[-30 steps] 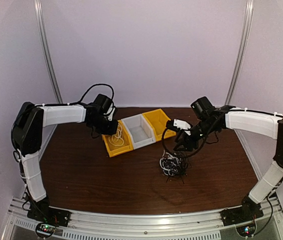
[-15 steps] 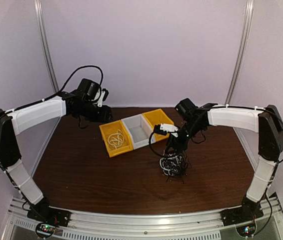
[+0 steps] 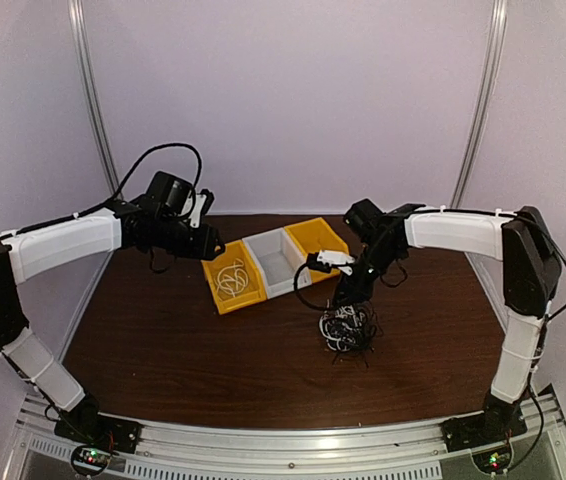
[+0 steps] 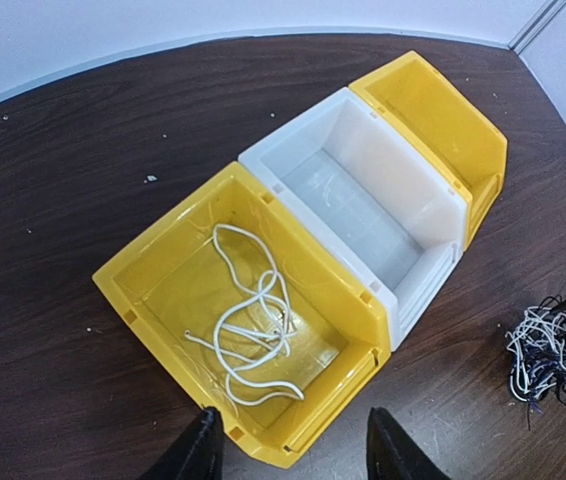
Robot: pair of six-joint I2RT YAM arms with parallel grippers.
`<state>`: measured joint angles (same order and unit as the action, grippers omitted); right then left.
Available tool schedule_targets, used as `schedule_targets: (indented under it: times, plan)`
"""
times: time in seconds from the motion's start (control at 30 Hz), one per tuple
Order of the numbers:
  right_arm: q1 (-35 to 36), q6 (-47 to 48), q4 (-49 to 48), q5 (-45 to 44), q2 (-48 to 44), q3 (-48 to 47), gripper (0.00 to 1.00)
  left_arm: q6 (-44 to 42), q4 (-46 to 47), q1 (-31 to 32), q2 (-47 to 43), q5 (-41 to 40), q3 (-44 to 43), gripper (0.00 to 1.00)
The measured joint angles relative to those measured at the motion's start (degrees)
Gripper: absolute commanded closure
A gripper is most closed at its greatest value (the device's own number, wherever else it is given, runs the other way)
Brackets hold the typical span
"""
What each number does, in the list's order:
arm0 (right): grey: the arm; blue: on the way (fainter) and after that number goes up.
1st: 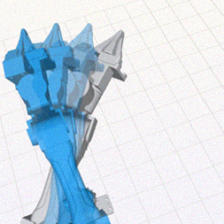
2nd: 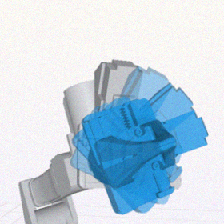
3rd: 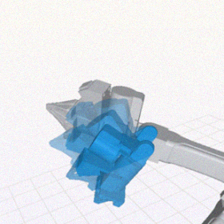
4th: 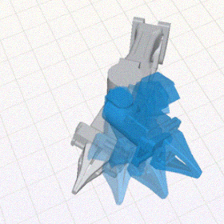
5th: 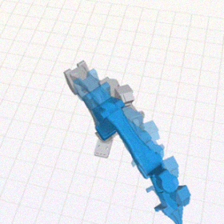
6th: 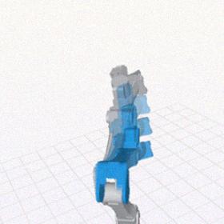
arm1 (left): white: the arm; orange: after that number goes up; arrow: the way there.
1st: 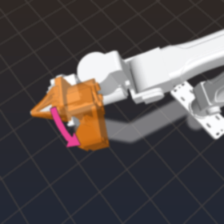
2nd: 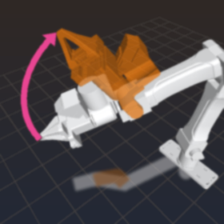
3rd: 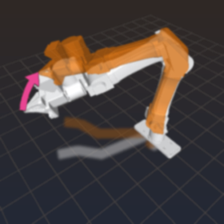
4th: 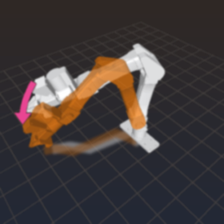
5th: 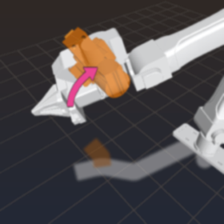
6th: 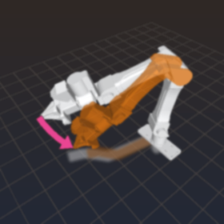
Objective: Untangle the cables
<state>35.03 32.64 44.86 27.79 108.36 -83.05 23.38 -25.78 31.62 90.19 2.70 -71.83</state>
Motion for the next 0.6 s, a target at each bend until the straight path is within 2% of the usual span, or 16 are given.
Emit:
schedule_targets:
  times: [0.17, 0.3, 0.6]
  plan:
    - [0.00, -0.15, 2.25, -0.04, 1.57, -1.62, 0.81, 0.22, 1.01, 0.35, -0.70, 0.83, 0.76, 0.50]
    - [0.07, -0.81, 3.85, -0.17, 2.40, -2.84, 1.00, 0.28, 1.81, 0.55, -1.42, 1.16, 1.07, 0.50]
    - [0.13, -1.55, 6.60, 0.02, 2.38, -5.88, 1.00, -0.63, 6.51, 1.99, -2.56, 3.89, 3.15, 0.50]
